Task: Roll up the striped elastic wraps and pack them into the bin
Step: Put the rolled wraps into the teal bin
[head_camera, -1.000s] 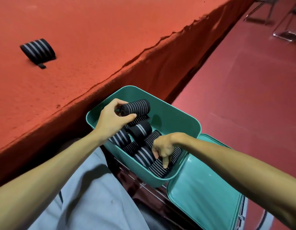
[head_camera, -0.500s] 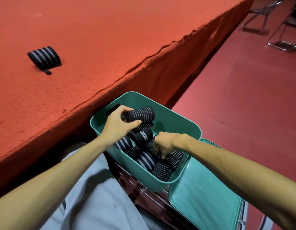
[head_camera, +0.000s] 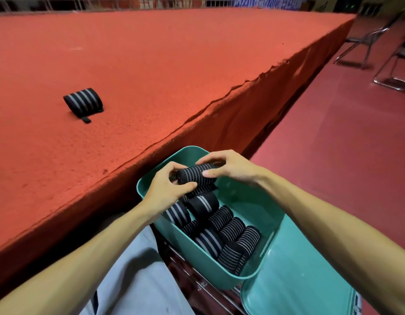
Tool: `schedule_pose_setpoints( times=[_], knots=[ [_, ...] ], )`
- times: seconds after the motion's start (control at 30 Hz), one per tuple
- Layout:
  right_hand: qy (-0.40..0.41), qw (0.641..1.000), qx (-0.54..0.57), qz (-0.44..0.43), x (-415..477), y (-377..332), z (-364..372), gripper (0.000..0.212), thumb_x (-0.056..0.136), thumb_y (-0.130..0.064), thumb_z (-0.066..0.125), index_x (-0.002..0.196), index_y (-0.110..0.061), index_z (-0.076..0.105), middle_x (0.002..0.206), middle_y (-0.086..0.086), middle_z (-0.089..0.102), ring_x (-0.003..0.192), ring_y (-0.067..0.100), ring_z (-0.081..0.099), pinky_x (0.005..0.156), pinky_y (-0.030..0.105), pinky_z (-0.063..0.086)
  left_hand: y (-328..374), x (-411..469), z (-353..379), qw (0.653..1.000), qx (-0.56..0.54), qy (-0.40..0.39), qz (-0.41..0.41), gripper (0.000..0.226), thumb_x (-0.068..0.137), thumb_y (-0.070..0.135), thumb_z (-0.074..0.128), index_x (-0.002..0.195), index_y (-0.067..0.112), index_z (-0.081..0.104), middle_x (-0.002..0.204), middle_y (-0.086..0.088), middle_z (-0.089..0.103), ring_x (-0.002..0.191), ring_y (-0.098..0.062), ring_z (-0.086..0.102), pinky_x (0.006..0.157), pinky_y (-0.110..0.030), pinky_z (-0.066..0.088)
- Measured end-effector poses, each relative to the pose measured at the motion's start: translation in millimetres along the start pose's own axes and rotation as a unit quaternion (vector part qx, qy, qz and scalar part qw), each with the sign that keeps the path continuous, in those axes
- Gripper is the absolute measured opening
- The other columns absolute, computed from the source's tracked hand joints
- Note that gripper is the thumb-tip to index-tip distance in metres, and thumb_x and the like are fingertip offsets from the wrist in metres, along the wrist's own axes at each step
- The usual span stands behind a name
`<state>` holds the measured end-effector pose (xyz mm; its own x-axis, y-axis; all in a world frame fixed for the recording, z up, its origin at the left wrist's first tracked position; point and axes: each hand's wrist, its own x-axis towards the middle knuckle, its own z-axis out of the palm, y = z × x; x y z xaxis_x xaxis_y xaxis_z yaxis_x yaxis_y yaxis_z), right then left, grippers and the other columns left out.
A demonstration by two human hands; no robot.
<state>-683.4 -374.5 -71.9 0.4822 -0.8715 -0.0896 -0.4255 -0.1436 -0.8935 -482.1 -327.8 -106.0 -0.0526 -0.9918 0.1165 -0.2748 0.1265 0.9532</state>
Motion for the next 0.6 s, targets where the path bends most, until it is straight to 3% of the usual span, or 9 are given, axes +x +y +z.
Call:
schedule_pose_setpoints(
  times=[0.2,0.33,0.4,0.5,0.6],
  knots=[
    [-0.023,0.988,0.147,0.037,3,17,3,0.036,0.083,0.002,0.068,0.117,-0.009,0.061,0.106,-0.001,0.064,0.079,0.001,0.064,0.064,0.017,0.049,-6,10,-5,1.0,-0.007,-0.028,0.0,0.033,0.072,0.006,0.081,0.095,0.016,0.059,0.09,0.001,0.064,0.075,0.002,0.062,0.072,-0.015,0.05],
    [-0.03,0.986,0.154,0.054,3,26,2,0.027,0.085,0.0,0.067,0.112,-0.004,0.065,0.09,-0.002,0.065,0.065,0.011,0.052,0.056,0.016,0.039,-17,20,-9,0.988,0.087,-0.122,-0.029,0.034,0.073,0.027,0.081,0.095,0.025,0.055,0.094,0.003,0.067,0.08,-0.013,0.066,0.079,-0.036,0.056],
    [-0.036,0.993,0.083,0.078,5,35,0,0.024,0.083,-0.005,0.07,0.107,-0.01,0.067,0.09,-0.001,0.065,0.066,0.013,0.053,0.059,0.02,0.044,-20,23,-7,0.971,0.14,-0.19,-0.035,0.034,0.075,0.033,0.079,0.098,0.026,0.055,0.102,0.005,0.067,0.09,-0.014,0.066,0.087,-0.037,0.054],
    [-0.082,0.981,-0.146,0.101,13,50,1,0.03,0.079,-0.013,0.077,0.107,-0.017,0.068,0.103,0.003,0.069,0.089,0.017,0.064,0.083,0.033,0.053,-22,25,-5,0.933,0.251,-0.259,-0.019,0.033,0.081,0.041,0.072,0.108,0.029,0.058,0.115,0.006,0.064,0.107,-0.007,0.059,0.098,-0.028,0.046],
    [-0.118,0.936,-0.3,0.141,19,64,10,0.04,0.079,-0.02,0.077,0.117,-0.016,0.066,0.099,-0.001,0.065,0.09,0.015,0.056,0.077,0.022,0.042,-19,25,-8,0.94,0.241,-0.241,-0.005,0.026,0.086,0.033,0.068,0.11,0.027,0.06,0.111,0.006,0.065,0.102,-0.005,0.061,0.094,-0.024,0.047]
  ],
)
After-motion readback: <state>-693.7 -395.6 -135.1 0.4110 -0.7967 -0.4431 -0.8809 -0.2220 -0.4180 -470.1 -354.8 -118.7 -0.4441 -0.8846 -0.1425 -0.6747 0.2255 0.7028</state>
